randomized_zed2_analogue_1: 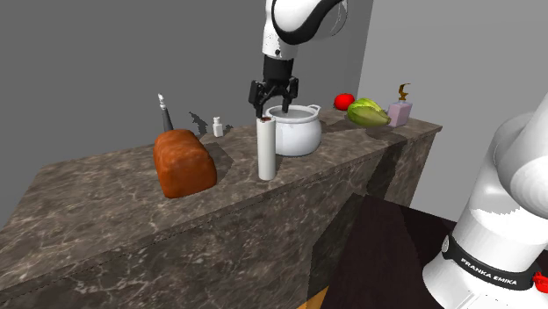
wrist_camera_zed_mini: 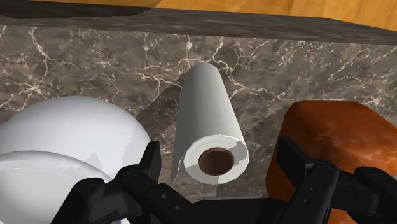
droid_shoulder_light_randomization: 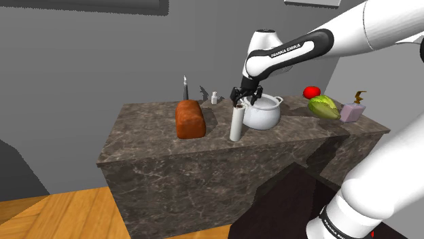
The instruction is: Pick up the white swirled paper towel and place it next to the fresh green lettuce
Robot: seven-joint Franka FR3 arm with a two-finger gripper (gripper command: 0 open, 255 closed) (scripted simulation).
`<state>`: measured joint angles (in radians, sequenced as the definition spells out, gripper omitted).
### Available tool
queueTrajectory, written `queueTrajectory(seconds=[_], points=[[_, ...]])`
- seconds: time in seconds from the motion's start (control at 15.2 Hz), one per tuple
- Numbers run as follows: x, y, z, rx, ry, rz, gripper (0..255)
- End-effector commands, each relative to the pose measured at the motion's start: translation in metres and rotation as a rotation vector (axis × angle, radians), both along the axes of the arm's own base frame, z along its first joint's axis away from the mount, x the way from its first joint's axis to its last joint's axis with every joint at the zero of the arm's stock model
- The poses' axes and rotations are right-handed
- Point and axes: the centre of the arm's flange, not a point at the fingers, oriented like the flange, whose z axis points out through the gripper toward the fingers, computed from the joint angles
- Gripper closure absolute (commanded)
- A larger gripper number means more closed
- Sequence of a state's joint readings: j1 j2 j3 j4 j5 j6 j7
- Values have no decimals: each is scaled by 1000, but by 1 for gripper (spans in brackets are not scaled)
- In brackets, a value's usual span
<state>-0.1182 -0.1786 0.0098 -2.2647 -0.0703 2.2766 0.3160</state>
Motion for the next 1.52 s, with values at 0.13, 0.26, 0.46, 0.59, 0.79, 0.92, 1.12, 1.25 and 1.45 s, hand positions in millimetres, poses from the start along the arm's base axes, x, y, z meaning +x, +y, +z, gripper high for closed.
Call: queueTrajectory(seconds=[0.13, 0.26, 0.46, 0.59, 0.79, 0.92, 1.12, 1.25, 1.45], points=[[7, -2, -21, -2, -3, -6, 0], [8, -3, -32, -2, -3, -6, 0], [10, -4, -40, -2, -3, -6, 0], [10, -4, -40, -2, -3, -6, 0], [10, -4, -40, -2, -3, -6, 0], [10, -4, -40, -2, -3, -6, 255], [10, -4, -40, -2, -3, -6, 255], [10, -4, -40, -2, -3, -6, 255], [10, -4, -40, -2, -3, -6, 255]])
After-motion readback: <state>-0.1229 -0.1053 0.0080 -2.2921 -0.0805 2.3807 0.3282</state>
